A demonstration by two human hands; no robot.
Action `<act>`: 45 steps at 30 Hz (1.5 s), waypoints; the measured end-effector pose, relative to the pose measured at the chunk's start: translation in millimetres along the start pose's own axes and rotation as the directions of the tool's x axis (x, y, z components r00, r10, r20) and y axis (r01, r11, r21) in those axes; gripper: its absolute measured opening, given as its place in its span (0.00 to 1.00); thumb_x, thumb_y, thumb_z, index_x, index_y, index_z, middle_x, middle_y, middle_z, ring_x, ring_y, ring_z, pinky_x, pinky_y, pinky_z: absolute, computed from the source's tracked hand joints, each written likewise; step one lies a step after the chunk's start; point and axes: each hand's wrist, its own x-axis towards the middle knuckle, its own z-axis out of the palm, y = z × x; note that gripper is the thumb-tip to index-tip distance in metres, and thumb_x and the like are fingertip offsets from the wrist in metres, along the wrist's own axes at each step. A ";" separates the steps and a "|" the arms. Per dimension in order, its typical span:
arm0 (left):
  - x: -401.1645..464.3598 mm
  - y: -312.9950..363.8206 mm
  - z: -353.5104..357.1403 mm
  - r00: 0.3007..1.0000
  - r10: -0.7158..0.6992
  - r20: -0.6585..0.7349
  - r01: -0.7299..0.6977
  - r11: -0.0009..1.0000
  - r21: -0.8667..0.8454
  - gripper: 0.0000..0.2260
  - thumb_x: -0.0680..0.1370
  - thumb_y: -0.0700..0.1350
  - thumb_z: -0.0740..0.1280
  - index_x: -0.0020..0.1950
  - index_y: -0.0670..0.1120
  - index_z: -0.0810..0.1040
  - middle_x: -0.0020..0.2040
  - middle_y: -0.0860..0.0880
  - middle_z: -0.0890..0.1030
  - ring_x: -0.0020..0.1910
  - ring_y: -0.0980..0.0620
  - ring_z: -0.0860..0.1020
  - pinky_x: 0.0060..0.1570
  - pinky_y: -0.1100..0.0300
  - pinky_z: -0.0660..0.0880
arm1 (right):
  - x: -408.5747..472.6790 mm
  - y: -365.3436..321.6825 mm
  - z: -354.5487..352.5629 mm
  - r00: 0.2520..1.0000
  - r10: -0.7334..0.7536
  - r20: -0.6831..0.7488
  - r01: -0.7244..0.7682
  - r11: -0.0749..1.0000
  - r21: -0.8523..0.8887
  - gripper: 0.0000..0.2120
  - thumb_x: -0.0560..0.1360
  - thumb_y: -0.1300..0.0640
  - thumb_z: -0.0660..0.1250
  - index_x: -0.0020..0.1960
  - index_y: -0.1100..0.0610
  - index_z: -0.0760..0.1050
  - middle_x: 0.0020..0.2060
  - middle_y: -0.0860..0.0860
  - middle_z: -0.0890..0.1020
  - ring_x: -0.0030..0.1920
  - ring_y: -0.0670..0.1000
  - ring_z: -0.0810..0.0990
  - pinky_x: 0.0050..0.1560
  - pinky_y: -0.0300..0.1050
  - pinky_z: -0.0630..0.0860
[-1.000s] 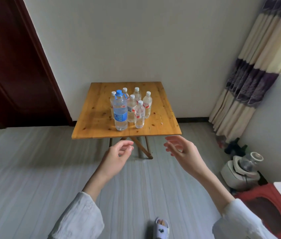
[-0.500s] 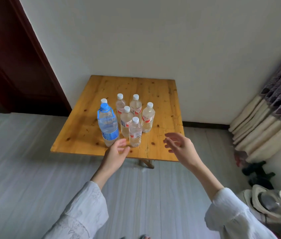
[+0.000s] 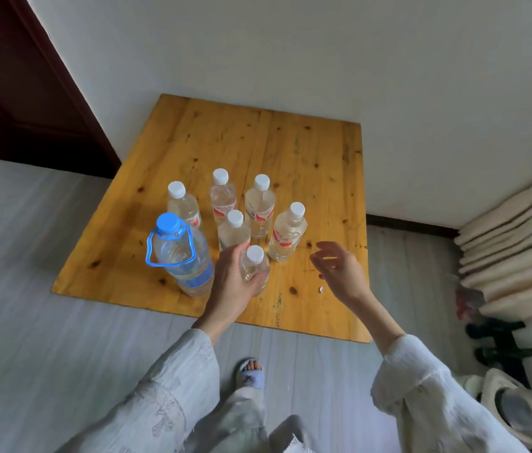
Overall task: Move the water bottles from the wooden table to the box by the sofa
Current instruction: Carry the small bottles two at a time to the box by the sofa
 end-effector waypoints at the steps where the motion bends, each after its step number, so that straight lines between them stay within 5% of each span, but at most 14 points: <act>1: 6.2 -1.0 2.2 1.000 0.006 -0.001 -0.006 1.000 0.013 0.26 0.70 0.44 0.72 0.66 0.45 0.67 0.62 0.46 0.71 0.62 0.51 0.68 0.60 0.63 0.63 | 9.8 -1.0 1.6 1.000 0.004 -0.002 -0.004 1.000 -0.013 0.17 0.74 0.55 0.65 0.61 0.60 0.71 0.54 0.58 0.80 0.49 0.55 0.81 0.52 0.55 0.78; 6: 23.9 -10.3 7.9 0.999 -0.022 0.033 0.021 0.999 0.033 0.22 0.70 0.45 0.72 0.62 0.46 0.71 0.59 0.49 0.73 0.60 0.52 0.69 0.57 0.63 0.64 | 58.3 -11.3 9.4 0.998 -0.047 -0.031 0.041 0.987 -0.156 0.23 0.73 0.56 0.66 0.65 0.60 0.67 0.57 0.60 0.77 0.53 0.56 0.79 0.53 0.49 0.75; 11: 33.6 -20.0 6.8 0.998 -0.025 0.056 0.017 0.989 0.144 0.20 0.68 0.50 0.72 0.57 0.48 0.73 0.51 0.56 0.70 0.53 0.59 0.67 0.50 0.76 0.61 | 99.8 -24.3 23.2 0.984 -0.166 0.068 0.179 0.922 -0.343 0.26 0.72 0.58 0.67 0.68 0.60 0.64 0.61 0.61 0.71 0.61 0.60 0.70 0.62 0.52 0.69; 17: 37.5 -14.5 3.4 0.995 -0.054 0.081 0.036 0.977 0.209 0.21 0.66 0.52 0.74 0.55 0.48 0.75 0.48 0.55 0.69 0.51 0.56 0.71 0.51 0.65 0.65 | 113.6 -22.9 25.8 0.959 -0.218 0.180 0.279 0.843 -0.461 0.20 0.72 0.61 0.65 0.63 0.62 0.68 0.57 0.62 0.72 0.57 0.63 0.70 0.56 0.55 0.72; 24: 19.9 3.5 10.3 0.991 -0.118 -0.062 0.130 0.954 0.269 0.19 0.64 0.49 0.74 0.52 0.44 0.77 0.46 0.52 0.71 0.46 0.53 0.72 0.47 0.60 0.70 | 118.7 -26.1 14.1 0.890 -0.263 0.372 0.424 0.776 -0.467 0.19 0.70 0.63 0.66 0.60 0.63 0.70 0.56 0.61 0.72 0.55 0.62 0.72 0.56 0.51 0.72; 35: -96.7 33.8 -4.0 0.825 -0.312 -0.470 0.390 0.918 0.075 0.15 0.63 0.43 0.76 0.48 0.44 0.79 0.44 0.47 0.77 0.43 0.46 0.78 0.49 0.48 0.78 | 42.8 -58.6 8.4 0.533 -0.397 0.747 0.794 0.540 -0.280 0.19 0.67 0.57 0.70 0.57 0.59 0.75 0.53 0.59 0.76 0.52 0.60 0.76 0.53 0.49 0.74; 45: -301.0 41.0 -23.9 0.421 -0.491 -0.763 0.503 0.826 -0.254 0.13 0.65 0.43 0.76 0.46 0.47 0.78 0.46 0.47 0.76 0.46 0.49 0.77 0.53 0.52 0.77 | -131.1 -82.1 88.9 -0.010 -0.366 0.930 0.978 0.192 0.086 0.17 0.67 0.56 0.69 0.55 0.57 0.75 0.52 0.56 0.74 0.51 0.58 0.76 0.52 0.45 0.70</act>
